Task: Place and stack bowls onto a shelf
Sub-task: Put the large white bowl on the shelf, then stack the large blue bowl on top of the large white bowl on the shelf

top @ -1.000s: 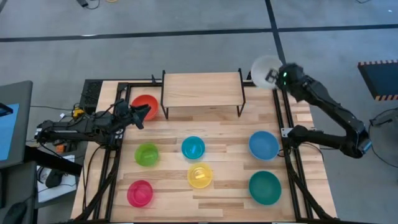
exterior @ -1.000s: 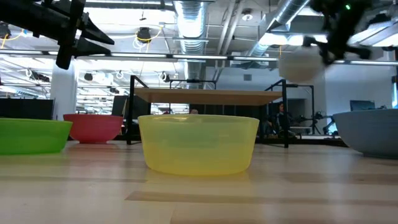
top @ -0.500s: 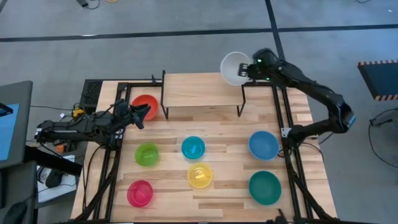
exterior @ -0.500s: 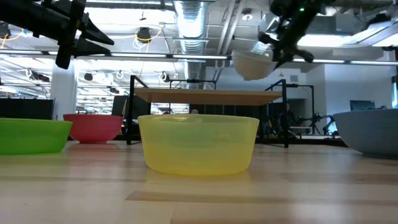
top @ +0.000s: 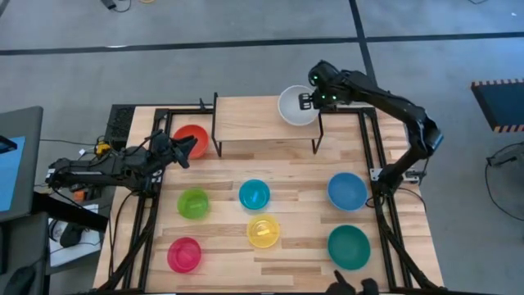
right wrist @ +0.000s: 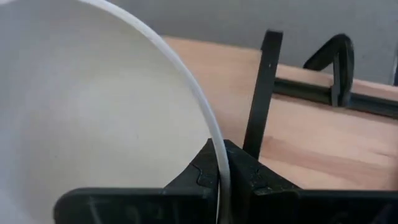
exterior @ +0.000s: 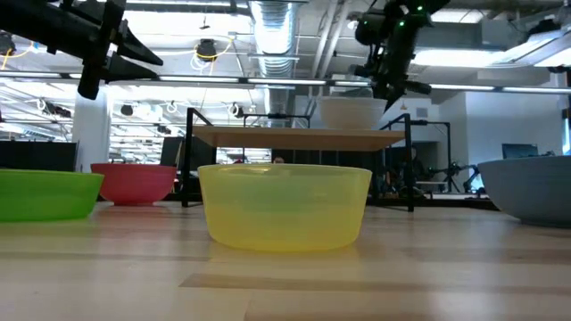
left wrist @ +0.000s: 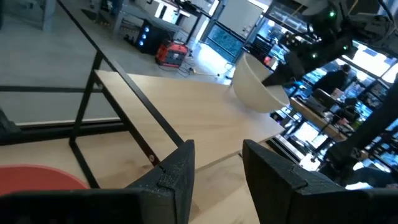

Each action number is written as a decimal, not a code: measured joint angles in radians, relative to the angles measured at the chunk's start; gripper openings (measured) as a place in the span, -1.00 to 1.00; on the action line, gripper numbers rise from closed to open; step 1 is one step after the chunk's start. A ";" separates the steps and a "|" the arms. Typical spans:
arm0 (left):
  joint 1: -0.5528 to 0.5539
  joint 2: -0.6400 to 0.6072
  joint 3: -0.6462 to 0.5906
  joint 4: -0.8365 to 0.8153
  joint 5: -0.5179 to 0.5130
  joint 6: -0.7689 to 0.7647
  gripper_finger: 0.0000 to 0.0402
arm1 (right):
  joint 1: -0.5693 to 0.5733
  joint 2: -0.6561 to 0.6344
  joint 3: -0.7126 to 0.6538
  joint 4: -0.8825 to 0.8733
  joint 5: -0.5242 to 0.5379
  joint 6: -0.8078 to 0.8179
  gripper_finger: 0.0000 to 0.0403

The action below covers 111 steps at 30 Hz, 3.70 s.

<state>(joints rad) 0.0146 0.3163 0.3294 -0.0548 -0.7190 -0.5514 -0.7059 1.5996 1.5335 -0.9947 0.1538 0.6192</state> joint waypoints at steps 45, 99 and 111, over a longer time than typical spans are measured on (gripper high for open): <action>-0.036 0.165 0.000 0.160 -0.001 -0.018 -0.41 | 0.185 -0.403 -0.134 -0.115 0.017 0.057 0.17; -0.062 0.766 0.378 0.173 0.192 0.090 -0.36 | 0.797 -0.513 -0.690 -0.270 -0.129 0.366 0.10; -0.058 0.765 0.378 0.231 0.191 0.158 0.02 | 0.715 -0.513 -0.690 -0.358 -0.091 0.339 0.06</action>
<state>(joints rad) -0.0433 1.0817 0.7071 0.1766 -0.5278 -0.3939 0.0090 1.0863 0.8436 -1.3528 0.0626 0.9585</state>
